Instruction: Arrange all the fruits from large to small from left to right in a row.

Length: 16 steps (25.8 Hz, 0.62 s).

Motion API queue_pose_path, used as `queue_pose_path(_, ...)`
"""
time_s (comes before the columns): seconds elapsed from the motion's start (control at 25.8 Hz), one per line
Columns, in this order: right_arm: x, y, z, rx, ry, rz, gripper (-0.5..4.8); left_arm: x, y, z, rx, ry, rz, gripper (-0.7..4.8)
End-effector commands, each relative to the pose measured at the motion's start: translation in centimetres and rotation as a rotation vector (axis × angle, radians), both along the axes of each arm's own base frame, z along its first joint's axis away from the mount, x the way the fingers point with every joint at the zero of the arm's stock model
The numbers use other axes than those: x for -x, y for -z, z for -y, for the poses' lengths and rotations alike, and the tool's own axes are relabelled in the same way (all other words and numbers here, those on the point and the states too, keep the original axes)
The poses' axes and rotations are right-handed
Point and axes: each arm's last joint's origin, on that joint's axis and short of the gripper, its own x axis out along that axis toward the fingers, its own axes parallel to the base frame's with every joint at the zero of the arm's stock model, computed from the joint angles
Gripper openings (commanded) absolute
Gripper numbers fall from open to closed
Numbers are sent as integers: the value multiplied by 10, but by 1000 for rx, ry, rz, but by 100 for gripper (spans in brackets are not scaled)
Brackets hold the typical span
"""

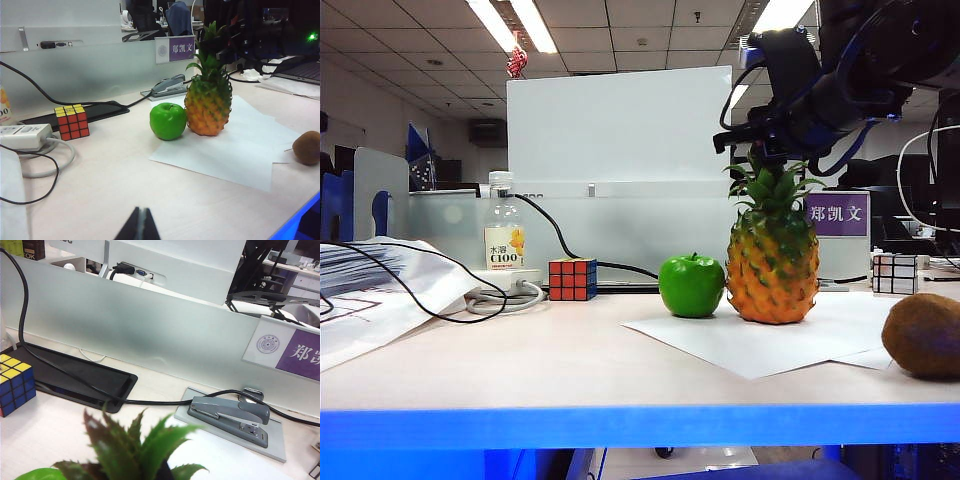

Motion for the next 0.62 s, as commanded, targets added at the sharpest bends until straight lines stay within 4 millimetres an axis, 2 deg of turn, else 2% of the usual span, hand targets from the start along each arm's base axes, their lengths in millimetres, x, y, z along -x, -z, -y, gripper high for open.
queue_pose_path(0.04, 1, -12, 0, -31, 1, 76, -1, 0, -1, 0, 0, -2, 9, -5)
queue_pose_path(0.35, 21, -63, 7, -53, -17, 239, -1, 0, -1, 0, 1, -2, 9, -5)
queue_pose_path(0.5, 34, -83, 6, -148, -141, 253, -1, 0, -1, 0, 3, -2, 8, -5)
queue_pose_path(0.62, 43, -87, -4, -211, -273, 220, -1, 0, -1, 0, 4, -2, 9, -5)
